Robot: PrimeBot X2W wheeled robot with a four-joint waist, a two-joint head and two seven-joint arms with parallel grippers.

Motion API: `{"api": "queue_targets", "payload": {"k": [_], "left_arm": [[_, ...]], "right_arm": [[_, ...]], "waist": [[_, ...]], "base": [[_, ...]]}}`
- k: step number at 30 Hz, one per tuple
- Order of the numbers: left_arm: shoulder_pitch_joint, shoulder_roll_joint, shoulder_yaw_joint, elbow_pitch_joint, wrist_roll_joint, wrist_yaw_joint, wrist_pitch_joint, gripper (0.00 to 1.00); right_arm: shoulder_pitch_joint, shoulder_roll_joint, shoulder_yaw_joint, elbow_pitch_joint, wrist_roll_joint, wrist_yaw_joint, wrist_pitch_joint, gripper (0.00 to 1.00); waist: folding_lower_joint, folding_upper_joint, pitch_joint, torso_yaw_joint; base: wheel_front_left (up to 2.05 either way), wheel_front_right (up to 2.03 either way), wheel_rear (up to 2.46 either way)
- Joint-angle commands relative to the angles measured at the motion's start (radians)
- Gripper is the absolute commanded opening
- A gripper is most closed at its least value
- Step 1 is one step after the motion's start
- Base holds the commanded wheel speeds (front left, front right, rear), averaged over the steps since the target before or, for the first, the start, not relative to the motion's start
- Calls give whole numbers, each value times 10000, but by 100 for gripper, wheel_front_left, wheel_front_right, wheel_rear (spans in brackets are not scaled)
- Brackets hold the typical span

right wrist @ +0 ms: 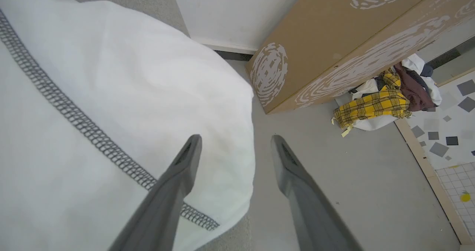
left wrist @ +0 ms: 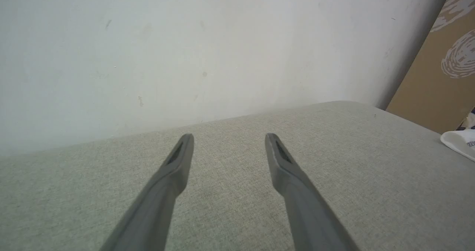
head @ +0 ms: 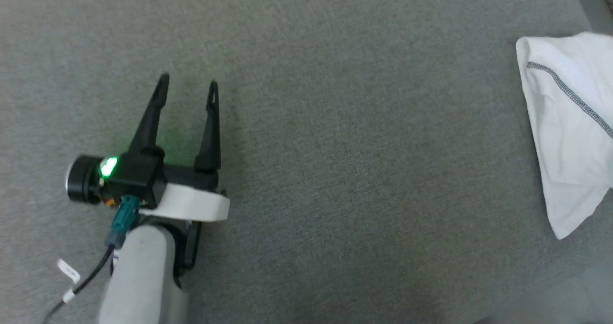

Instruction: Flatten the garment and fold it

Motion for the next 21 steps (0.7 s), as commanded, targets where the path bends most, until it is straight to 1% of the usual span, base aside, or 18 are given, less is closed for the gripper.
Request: {"api": "queue_targets", "payload": {"k": [1, 5, 8, 11, 14, 21], "left_arm": [[281, -49, 68, 108, -156, 88, -108, 100], [879, -122, 213, 319, -475, 201, -213, 100], [1378, -174, 349, 389, -690, 307, -249, 100], [1899, -217, 552, 289, -881, 446, -261, 100], [2382, -253, 702, 154, -1018, 500, -264, 100], [3072, -280, 1007, 138, -1202, 423, -266, 100]], "right_arm": [[349, 89, -387, -42, -176, -21, -48, 100], [1106, 351, -1304, -475, -233, -21, -48, 100], [1802, 729, -1538, -1118, -110, -21, -48, 100], [2528, 1232, -1198, -1817, 216, -21, -48, 100], [3165, 1662, -669, -2828, 500, -21, -48, 100], [4134, 2770, 364, -5234, 1044, -21, 81, 100]], "waist": [[0, 0, -958, 303], [0, 0, -1794, 539], [0, 0, -2432, 782], [0, 0, -2933, 1010], [0, 0, -3398, 1316], [0, 0, -4031, 2145]], "base": [[0, 0, 0], [0, 0, 0], [0, 0, 0], [0, 0, 0], [0, 0, 0], [0, 0, 0]]}}
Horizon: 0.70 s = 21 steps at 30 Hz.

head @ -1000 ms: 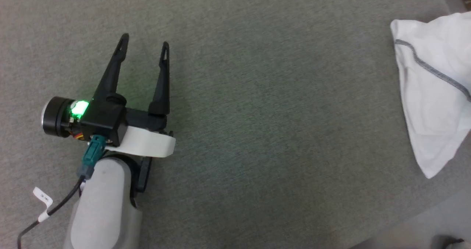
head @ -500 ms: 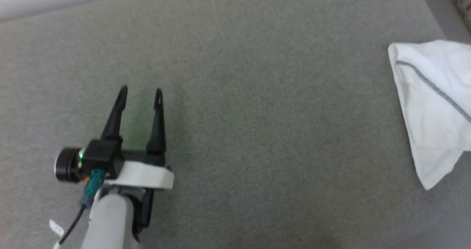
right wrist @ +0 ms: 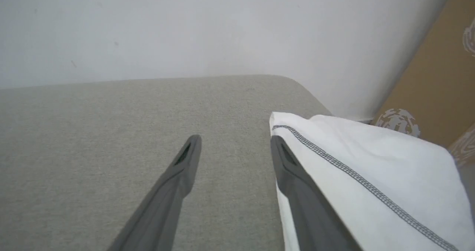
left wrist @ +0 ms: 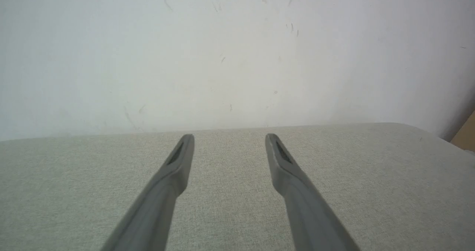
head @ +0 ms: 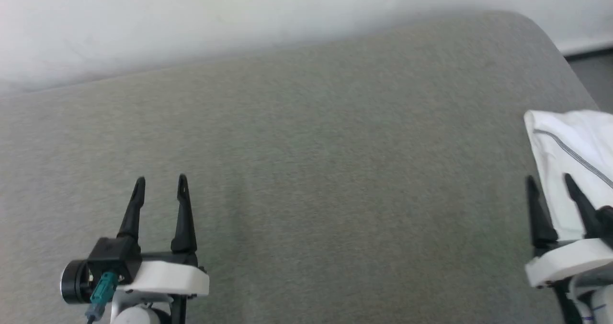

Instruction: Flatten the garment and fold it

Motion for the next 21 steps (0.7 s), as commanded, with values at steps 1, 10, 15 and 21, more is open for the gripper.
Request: {"api": "queue_targets", "payload": {"k": [1, 10, 15, 21], "left_arm": [[218, 40, 93, 63, -36, -70, -46, 100], [983, 217, 540, 739, -67, -438, -46, 100], [1483, 436, 775, 980, -133, -805, -47, 100], [1763, 661, 880, 910, -299, -1228, -47, 100]], "right_arm": [[168, 268, 235, -538, 139, -19, 77, 100], [1115, 1148, 1179, -2674, -31, -19, 381, 100], [1781, 1443, 1212, -3293, -318, -19, 632, 100], [2163, 1634, 1333, -3582, -519, -19, 713, 100]], "waist": [[2, 0, -831, 960], [2, 0, -1477, 1544], [2, 0, -1786, 1657], [2, 0, -1985, 1753]], "base": [[0, 0, 0], [0, 0, 0], [0, 0, 0], [0, 0, 0]]}}
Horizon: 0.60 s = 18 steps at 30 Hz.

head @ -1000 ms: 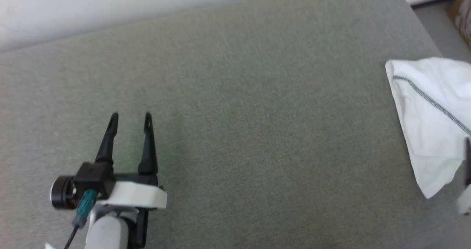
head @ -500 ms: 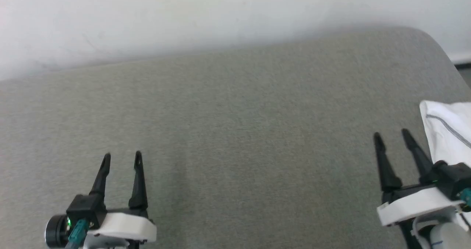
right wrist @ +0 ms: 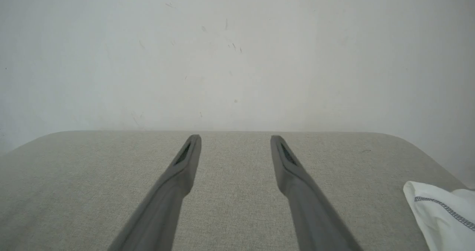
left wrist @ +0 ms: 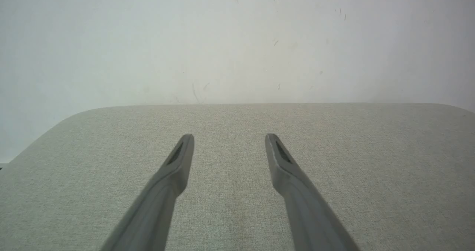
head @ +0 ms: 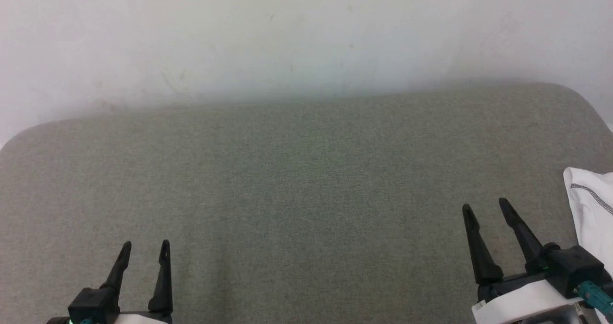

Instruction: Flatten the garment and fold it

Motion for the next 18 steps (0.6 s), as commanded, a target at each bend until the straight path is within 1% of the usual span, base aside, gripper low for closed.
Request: {"api": "queue_targets", "payload": {"k": [1, 7, 17, 18], "left_arm": [[198, 106, 69, -115, -120, -115, -47, 100], [466, 178, 181, -250, -301, -269, -47, 100], [442, 78, 186, -369, -272, -328, -47, 100], [391, 78, 162, -319, -279, -264, 2, 0]], "right_arm": [[112, 94, 63, -103, -96, -17, 22, 100], [175, 173, 167, -169, -243, -17, 110, 100], [166, 182, 101, -79, -253, -17, 133, 100], [81, 163, 122, -103, -197, 0, 101, 0]], "waist": [[1, 0, -156, 130], [1, 0, -195, 291], [1, 0, -104, 471], [1, 0, -104, 471]], "base": [[0, 0, 0], [0, 0, 0], [0, 0, 0], [0, 0, 0]]}}
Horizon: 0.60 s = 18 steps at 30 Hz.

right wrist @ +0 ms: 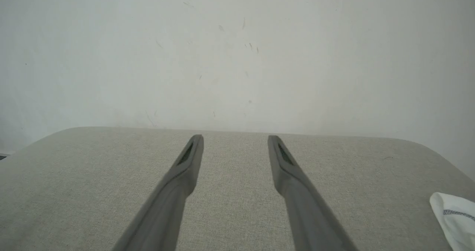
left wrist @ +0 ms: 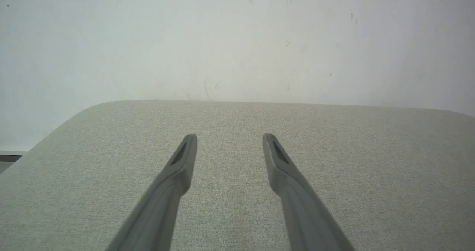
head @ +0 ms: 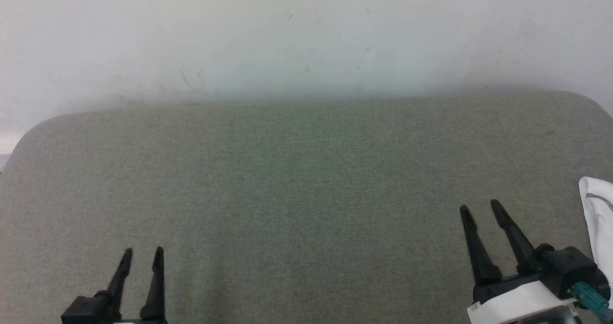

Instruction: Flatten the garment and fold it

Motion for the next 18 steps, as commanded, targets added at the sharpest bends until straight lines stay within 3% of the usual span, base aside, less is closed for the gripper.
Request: {"api": "queue_targets", "payload": {"k": [1, 18], "left_arm": [[-2, -1, -5, 5, 2, 1, 10, 0], [-201, -106, -144, -85, 204, 149, 320, 0]], "right_arm": [[-2, -1, 3, 0, -2, 0, 0, 0], [-132, 58, -62, 55, -213, -2, 208, 0]], "waist": [[0, 0, 0, 1], [0, 0, 13, 19]], "base": [[0, 0, 0], [0, 0, 0]]}}
